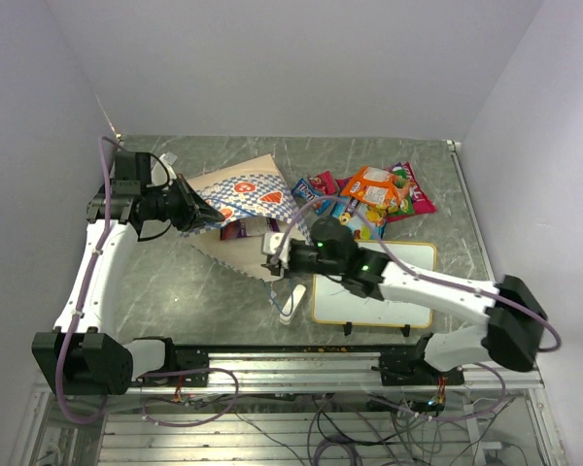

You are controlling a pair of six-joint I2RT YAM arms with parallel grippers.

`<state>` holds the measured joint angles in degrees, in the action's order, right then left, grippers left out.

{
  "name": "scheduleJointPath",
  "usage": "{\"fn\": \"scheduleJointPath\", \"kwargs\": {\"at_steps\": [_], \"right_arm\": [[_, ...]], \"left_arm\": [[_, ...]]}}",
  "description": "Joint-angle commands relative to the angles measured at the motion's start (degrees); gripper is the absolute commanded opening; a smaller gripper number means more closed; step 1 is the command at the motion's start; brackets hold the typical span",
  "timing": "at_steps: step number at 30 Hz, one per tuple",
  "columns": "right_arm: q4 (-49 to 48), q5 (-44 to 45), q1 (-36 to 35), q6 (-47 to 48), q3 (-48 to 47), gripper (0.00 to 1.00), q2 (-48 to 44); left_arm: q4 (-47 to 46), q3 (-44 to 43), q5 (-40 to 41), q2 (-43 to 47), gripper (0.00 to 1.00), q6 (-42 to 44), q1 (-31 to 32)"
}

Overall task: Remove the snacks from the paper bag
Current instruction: Take out the snack from the paper bag.

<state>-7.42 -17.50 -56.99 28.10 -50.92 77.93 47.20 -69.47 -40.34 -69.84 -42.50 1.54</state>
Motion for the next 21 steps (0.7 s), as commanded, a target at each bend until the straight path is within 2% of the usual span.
{"fn": "scheduleJointPath", "kwargs": {"at_steps": [1,5,8,11,16,18,21], "right_arm": [[-7.01,3.19,-1.29,9.80,-3.39,0.28,9.12],[-13.38,10.51,-1.90,14.24,-6.08,0.27,18.13],[-20.49,14.94,-1.86,15.62,-7.35,0.16,24.03],[-24.06,17.58,-1.57,15.52,-9.70,0.16,29.60],[-26.25,17.32,-0.58,14.83,-13.21,0.24,35.85],[-26.45,16.52,0.37,14.15,-14.33,0.33,37.28],[-24.41,12.15,2.36,13.81,-16.69,0.52,40.34]], "left_arm": [[-3.43,-1.28,-0.90,0.28,0.07,-2.44,1.63],[-3.63,-3.54,-1.06,-1.59,0.07,-2.84,2.86],[-3.70,-5.00,-1.15,-2.74,0.07,-2.67,3.03],[-2.41,-7.03,-1.14,-3.83,0.07,-1.56,3.03],[-0.59,-8.24,-1.44,-4.25,0.07,-0.10,3.12],[-0.50,-8.09,-1.58,-4.04,0.07,0.10,3.12],[0.15,-8.42,-1.14,-3.89,0.07,1.11,3.12]]}}
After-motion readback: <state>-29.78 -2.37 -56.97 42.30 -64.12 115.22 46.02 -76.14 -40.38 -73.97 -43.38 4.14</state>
